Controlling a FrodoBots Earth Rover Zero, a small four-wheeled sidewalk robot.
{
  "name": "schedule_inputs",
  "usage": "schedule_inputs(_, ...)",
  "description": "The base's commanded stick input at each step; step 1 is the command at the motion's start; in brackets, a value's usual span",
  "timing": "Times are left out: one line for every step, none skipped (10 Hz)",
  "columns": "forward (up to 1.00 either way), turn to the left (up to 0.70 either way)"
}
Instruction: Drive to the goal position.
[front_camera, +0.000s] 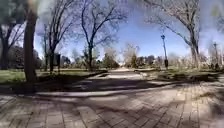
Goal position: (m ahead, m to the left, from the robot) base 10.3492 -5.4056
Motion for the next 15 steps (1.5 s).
schedule_inputs(0.85, 0.0)
schedule_inputs(0.85, 0.0)
schedule_inputs(0.85, 0.0)
schedule_inputs(0.85, 0.0)
schedule_inputs(0.85, 0.0)
schedule_inputs(0.85, 0.0)
schedule_inputs(0.85, 0.0)
schedule_inputs(0.85, 0.0)
schedule_inputs(0.85, 0.0)
schedule_inputs(0.85, 0.0)
schedule_inputs(0.85, 0.0)
schedule_inputs(0.85, -0.06)
schedule_inputs(0.85, -0.27)
schedule_inputs(0.85, -0.32)
schedule_inputs(0.85, 0.0)
